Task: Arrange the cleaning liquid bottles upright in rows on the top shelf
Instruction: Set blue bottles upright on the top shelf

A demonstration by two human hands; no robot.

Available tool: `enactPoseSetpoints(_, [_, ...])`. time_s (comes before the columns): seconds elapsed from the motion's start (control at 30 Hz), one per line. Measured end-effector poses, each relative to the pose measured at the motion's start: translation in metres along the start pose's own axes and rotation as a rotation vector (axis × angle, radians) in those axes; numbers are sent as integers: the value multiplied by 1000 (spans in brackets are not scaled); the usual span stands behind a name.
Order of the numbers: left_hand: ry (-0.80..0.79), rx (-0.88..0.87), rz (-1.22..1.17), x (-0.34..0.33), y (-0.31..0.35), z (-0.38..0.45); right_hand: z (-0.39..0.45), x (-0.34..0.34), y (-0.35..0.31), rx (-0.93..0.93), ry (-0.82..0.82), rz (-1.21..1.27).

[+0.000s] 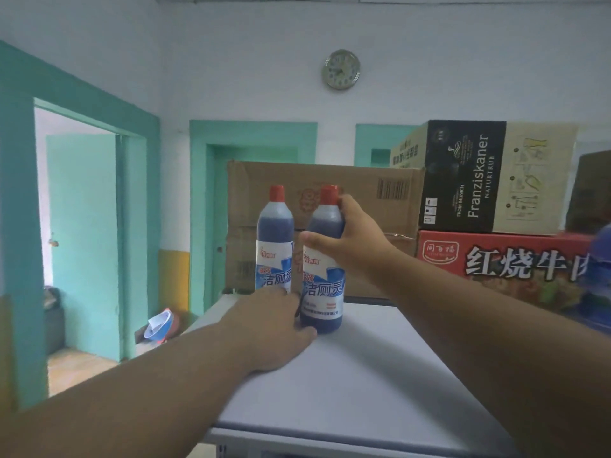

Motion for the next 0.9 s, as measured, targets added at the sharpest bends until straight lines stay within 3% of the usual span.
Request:
enactPoseSetpoints(0.17, [17,15,-37,-3,-4,0,-5,-3,13,-40,-9,18])
enactPoseSetpoints(0.33, [10,38,-21,-6,-9,1,-24,-23,52,-133,-179,-16])
enactPoseSetpoints(0.53, [6,19,28,-8,-5,3,-6,-27,69,-159,-78,-105])
enactPoseSetpoints(0.7, [22,20,44,-3,-4,1,-13,-42,88,-131,-118,-257])
enactPoseSetpoints(0.9, [26,20,12,-6,-6,2,-7,-47,87,-140,-90,-265])
Point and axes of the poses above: each hand's wrist, its own z-axis towards the middle knuckle, its own x-axis out of the back of the hand, y = z × x, the point moved 10 cm from there along z, towards the middle knuckle, and after that the axes turned 2 degrees about y, right-handed, at the moved point
